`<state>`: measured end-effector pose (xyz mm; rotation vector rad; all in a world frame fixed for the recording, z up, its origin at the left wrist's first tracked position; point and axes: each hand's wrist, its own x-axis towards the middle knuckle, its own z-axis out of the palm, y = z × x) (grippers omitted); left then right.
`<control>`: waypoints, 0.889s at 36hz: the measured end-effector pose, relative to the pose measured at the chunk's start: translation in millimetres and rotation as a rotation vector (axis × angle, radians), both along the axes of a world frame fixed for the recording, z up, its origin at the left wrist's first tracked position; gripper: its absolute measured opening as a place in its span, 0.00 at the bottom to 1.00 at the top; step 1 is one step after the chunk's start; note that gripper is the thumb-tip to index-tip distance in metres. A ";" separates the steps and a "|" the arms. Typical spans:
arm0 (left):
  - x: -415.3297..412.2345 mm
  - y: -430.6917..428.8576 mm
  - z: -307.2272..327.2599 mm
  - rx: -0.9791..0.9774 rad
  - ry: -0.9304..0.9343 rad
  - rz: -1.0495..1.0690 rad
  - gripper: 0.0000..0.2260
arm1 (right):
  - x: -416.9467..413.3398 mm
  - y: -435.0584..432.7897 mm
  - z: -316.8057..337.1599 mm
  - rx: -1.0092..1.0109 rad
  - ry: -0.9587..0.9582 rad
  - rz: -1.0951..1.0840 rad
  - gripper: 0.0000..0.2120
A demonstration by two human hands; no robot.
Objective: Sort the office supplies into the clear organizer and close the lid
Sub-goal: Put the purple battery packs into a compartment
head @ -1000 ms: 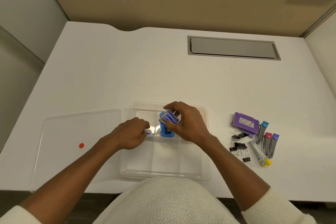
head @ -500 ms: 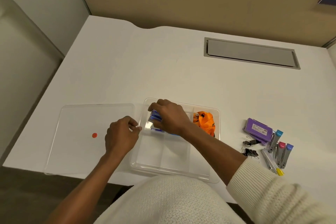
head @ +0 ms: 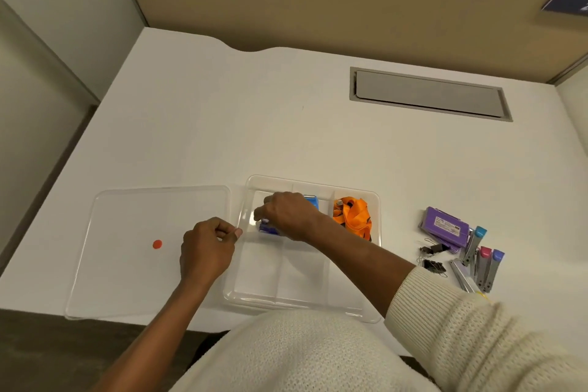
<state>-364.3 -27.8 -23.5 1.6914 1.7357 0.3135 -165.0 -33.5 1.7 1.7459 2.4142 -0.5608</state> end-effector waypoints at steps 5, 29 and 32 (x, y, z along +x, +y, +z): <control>-0.2 0.9 -0.4 -0.010 0.013 0.008 0.08 | -1.1 -6.5 -3.7 0.073 -0.045 0.024 0.22; 163.9 -49.4 72.0 0.371 0.199 -0.799 0.09 | 145.7 -169.0 17.3 0.469 0.309 -1.131 0.10; 206.5 -57.7 64.3 0.403 0.150 -0.965 0.11 | 173.4 -201.0 12.0 0.518 0.280 -1.351 0.10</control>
